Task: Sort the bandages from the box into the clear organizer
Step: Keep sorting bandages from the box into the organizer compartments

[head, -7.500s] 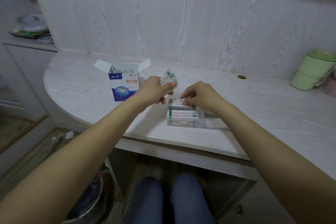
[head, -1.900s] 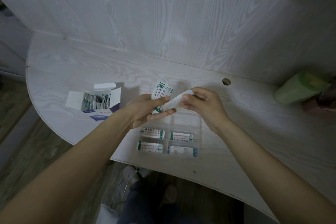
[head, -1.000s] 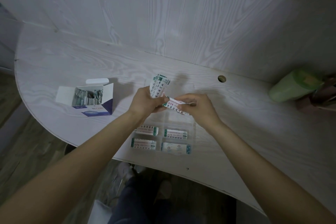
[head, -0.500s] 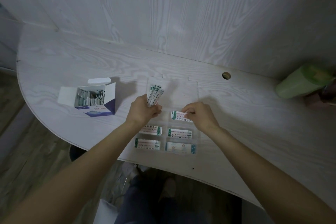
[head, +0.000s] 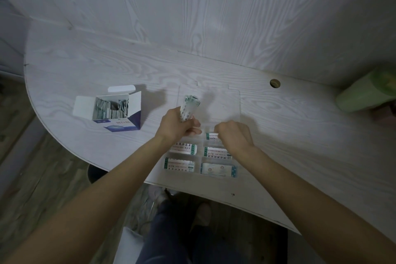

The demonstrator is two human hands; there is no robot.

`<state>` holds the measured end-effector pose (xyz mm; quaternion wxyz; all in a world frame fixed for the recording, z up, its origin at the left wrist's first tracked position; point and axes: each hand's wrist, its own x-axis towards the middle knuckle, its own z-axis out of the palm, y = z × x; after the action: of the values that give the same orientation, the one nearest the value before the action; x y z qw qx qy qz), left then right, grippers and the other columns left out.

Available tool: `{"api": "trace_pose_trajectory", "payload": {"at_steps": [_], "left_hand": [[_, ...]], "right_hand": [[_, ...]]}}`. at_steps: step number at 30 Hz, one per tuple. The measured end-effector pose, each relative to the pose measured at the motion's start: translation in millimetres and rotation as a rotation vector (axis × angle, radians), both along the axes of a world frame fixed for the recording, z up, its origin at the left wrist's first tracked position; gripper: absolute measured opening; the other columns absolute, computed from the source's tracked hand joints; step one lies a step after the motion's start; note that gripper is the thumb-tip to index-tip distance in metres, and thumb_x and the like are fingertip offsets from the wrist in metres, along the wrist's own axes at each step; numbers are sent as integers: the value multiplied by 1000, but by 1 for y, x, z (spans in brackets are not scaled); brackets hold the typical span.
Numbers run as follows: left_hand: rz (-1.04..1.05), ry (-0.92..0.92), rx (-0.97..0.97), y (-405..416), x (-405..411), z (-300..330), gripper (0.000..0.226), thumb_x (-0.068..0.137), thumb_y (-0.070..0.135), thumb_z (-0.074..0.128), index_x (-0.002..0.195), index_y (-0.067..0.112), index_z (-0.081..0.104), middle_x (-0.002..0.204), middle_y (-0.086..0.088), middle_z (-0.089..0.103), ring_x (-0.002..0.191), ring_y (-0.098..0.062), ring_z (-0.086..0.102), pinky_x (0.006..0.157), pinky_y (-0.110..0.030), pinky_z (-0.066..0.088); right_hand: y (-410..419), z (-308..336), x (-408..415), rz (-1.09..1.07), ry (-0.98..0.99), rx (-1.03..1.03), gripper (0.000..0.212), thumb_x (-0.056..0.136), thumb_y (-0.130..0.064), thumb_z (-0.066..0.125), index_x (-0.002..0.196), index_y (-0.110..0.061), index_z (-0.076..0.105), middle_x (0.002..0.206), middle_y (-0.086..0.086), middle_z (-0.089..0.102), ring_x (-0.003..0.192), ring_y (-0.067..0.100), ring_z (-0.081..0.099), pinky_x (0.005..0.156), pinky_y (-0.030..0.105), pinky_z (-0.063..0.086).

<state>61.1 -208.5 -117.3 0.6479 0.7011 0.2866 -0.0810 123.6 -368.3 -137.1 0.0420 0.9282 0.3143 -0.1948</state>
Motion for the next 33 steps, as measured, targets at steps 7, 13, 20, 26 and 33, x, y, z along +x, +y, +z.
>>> {"api": "trace_pose_trajectory", "payload": {"at_steps": [7, 13, 20, 26, 33], "left_hand": [[-13, -8, -27, 3, -7, 15, 8, 90, 2, 61, 87, 8, 55, 79, -11, 69, 49, -8, 61, 50, -18, 50], [-12, -11, -8, 3, -13, 19, 7, 91, 6, 60, 87, 12, 57, 78, -4, 70, 45, -4, 57, 52, -19, 47], [-4, -31, -5, 3, -18, 24, 3, 90, 10, 61, 89, 11, 58, 79, -2, 70, 47, -4, 57, 57, -21, 49], [-15, -33, -10, 0, -16, 27, 5, 91, 9, 61, 87, 12, 59, 78, -2, 70, 47, -4, 57, 58, -20, 51], [-76, -23, -96, 4, -19, 40, 5, 88, 8, 63, 85, 9, 59, 71, -5, 66, 49, -4, 58, 52, -13, 47]], "right_hand": [[0, 0, 5, 203, 54, 7, 31, 78, 7, 55, 97, -16, 48, 91, 5, 57, 72, 18, 48, 59, 25, 33], [0, -2, 14, 356, 17, -97, 26, 81, 9, 52, 97, -9, 61, 77, 2, 51, 73, 20, 51, 50, 23, 27], [0, -6, 12, 345, 76, -78, 23, 97, -4, 44, 115, -6, 58, 116, 7, 57, 105, 26, 56, 86, 32, 46], [-3, -3, 5, 275, 115, -76, 31, 87, 7, 49, 112, -7, 60, 107, 8, 54, 97, 25, 55, 69, 29, 36], [-10, 23, 1, -188, 326, 608, 24, 96, -10, 50, 110, -15, 69, 101, 1, 70, 87, 15, 66, 83, 31, 53]]}}
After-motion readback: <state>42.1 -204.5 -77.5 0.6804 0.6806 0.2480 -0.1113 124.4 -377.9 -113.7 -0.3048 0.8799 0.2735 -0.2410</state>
